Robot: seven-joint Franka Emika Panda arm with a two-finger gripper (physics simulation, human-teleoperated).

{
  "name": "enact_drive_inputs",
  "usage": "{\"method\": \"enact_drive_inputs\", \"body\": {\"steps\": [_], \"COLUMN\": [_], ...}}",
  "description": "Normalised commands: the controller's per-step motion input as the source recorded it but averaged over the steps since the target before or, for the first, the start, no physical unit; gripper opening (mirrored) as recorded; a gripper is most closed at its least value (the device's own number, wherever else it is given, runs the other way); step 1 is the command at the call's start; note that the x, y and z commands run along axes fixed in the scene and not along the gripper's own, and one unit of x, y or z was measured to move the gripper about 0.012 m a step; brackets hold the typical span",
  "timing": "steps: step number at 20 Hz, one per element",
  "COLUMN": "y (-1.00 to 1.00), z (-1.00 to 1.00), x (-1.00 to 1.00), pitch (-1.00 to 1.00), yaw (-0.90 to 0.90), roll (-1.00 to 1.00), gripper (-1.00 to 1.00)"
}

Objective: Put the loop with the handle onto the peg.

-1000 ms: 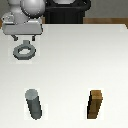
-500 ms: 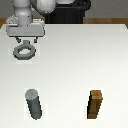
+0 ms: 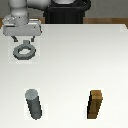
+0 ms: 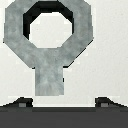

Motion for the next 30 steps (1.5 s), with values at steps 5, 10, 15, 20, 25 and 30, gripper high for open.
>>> {"method": "enact_drive_inputs", "body": {"steps": [5,10,15,20,25,30], "y": [0.2,0.0,0.0,0.0,0.0,0.0], "z": [0.0,0.0,0.0,0.0,0.0,0.2], "x": [0.6,0.0,0.0,0.0,0.0,0.0], "pitch": [0.0,0.0,0.0,0.0,0.0,0.0], "yaw": [0.0,0.0,0.0,0.0,0.0,0.0], "roll": [0.0,0.0,0.0,0.0,0.0,0.0], "gripper": [1.0,1.0,-1.0,-1.0,-1.0,-1.0]}}
